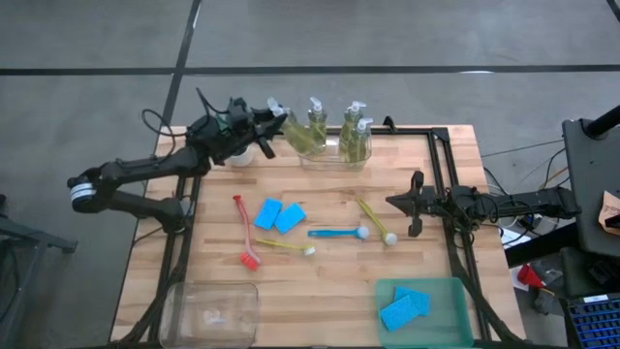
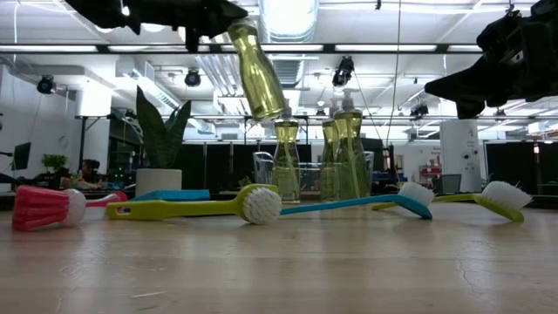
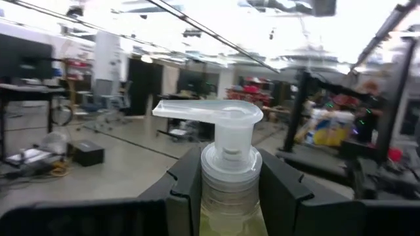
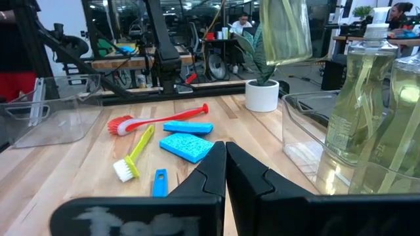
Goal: Pick & Place Kitchen Sink Supplies
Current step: Put the liquid detergent into the top transparent bin
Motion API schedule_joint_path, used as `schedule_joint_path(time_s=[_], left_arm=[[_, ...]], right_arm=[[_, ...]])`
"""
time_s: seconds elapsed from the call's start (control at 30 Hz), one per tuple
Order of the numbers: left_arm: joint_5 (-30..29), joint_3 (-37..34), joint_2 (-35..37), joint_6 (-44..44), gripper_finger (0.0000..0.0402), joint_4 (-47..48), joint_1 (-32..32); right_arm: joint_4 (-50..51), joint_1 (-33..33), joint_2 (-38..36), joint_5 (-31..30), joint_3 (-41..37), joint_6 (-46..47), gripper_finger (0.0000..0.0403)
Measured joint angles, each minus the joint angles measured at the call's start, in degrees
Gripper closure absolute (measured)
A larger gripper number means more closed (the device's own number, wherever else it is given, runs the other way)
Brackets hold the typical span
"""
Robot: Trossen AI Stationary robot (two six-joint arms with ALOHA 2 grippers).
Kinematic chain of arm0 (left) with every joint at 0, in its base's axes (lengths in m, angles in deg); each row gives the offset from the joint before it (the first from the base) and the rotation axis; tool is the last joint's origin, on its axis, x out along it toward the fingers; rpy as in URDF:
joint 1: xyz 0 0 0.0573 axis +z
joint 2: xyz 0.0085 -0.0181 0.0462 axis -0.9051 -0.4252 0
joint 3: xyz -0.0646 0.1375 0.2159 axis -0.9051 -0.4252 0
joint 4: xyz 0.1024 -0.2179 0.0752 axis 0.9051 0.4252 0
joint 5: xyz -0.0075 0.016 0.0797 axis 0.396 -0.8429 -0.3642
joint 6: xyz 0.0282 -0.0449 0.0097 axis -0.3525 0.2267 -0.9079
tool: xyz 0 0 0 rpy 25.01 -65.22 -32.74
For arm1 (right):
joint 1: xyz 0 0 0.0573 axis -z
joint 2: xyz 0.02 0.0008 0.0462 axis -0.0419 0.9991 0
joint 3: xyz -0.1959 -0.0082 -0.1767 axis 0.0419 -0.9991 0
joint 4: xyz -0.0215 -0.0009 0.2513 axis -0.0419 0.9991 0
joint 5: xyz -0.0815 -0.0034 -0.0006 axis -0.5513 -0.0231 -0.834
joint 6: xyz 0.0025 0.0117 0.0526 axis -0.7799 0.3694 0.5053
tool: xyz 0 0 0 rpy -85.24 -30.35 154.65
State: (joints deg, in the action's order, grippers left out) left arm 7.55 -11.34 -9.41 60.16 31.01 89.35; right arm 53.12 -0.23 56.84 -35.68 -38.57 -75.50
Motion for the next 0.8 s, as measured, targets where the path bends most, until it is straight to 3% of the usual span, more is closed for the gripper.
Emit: schedule_joint_path(time_s=[0.2,0.8], left_arm=[[-0.47,2.11,-5.97,-1.57,0.0298,0.27,-1.15],[-11.05,11.91,-22.65,-8.06,0.0298,-0.89,-3.28]], right_arm=[[-0.01,-0.01,0.0,0.01,0.0,0.05,0.0394],[-0.01,-0.01,0.04,0.0,0.0,0.01,0.0394]])
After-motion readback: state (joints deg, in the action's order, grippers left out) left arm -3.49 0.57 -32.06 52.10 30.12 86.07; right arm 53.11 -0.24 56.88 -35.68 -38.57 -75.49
